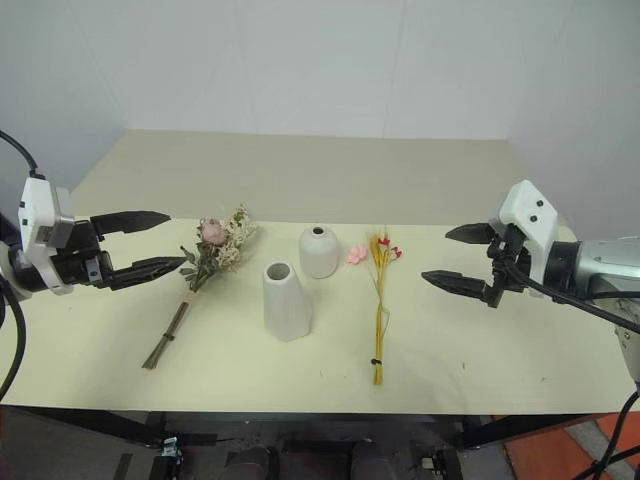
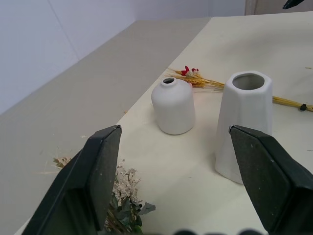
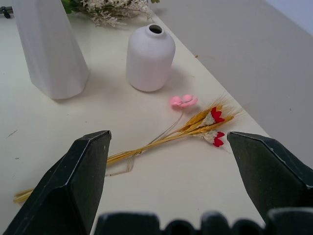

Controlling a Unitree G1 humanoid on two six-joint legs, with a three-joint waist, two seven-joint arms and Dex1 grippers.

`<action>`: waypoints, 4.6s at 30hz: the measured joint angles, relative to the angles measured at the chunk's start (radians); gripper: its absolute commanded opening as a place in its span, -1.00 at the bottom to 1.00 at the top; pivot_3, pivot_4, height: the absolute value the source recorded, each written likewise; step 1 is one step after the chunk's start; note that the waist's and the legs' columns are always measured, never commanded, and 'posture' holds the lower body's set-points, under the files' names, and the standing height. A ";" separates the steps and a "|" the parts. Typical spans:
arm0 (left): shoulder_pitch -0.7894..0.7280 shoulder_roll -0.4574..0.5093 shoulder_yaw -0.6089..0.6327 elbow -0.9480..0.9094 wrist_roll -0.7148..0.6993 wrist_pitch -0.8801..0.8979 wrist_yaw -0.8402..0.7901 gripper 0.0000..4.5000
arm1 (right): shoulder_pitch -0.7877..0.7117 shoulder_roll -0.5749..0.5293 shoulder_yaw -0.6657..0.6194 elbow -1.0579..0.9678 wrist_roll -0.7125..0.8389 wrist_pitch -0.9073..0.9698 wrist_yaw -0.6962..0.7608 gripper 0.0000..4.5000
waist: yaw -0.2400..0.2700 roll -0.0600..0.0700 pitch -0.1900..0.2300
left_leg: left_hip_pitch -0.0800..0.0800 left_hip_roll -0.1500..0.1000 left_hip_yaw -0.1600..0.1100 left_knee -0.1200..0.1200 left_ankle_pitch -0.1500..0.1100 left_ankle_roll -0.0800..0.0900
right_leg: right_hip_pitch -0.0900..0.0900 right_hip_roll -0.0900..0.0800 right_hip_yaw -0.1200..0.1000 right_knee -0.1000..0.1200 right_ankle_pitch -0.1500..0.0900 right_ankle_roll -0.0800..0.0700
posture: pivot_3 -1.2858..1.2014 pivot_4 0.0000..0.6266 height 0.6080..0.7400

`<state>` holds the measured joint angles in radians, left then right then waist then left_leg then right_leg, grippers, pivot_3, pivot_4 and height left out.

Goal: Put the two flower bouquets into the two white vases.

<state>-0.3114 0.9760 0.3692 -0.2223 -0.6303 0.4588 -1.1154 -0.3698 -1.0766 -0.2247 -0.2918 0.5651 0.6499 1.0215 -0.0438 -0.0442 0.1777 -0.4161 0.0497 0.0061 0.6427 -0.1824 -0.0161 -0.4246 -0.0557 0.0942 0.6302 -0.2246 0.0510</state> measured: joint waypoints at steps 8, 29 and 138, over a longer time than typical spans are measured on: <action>-0.013 0.000 -0.012 0.005 0.000 0.001 -0.010 0.70 | 0.000 0.000 0.003 -0.003 -0.003 0.002 -0.002 1.00 | 0.001 0.000 0.000 | 0.000 0.000 0.000 0.000 0.000 0.000 | 0.000 0.000 0.000 0.000 0.000 0.000 | 0.03 -0.52 1.00; -0.286 -0.024 -0.154 0.127 -0.045 0.012 -0.173 0.70 | -0.651 0.277 0.461 0.272 -0.011 0.950 -0.414 1.00 | 0.000 0.000 0.000 | -0.011 -0.001 -0.001 0.000 0.000 0.000 | -0.011 0.001 0.000 0.002 0.007 -0.001 | 0.03 -0.52 1.00; -0.413 0.085 -0.248 0.191 0.035 0.263 -0.203 0.71 | -0.573 0.952 0.158 0.386 -0.178 -0.110 -0.747 -1.00 | -0.027 0.001 0.001 | -0.013 0.000 -0.005 0.002 0.002 0.004 | -0.016 0.003 -0.001 0.014 0.006 -0.002 | 0.03 -0.52 1.00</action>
<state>-0.7241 1.0611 0.1212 -0.0311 -0.5952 0.7220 -1.3180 -0.9428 -0.1247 -0.0668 0.0945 0.3871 0.5397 0.2750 -0.0710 -0.0430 0.1782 -0.4288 0.0496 0.0013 0.6442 -0.1803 -0.0119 -0.4405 -0.0527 0.0932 0.6441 -0.2182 0.0491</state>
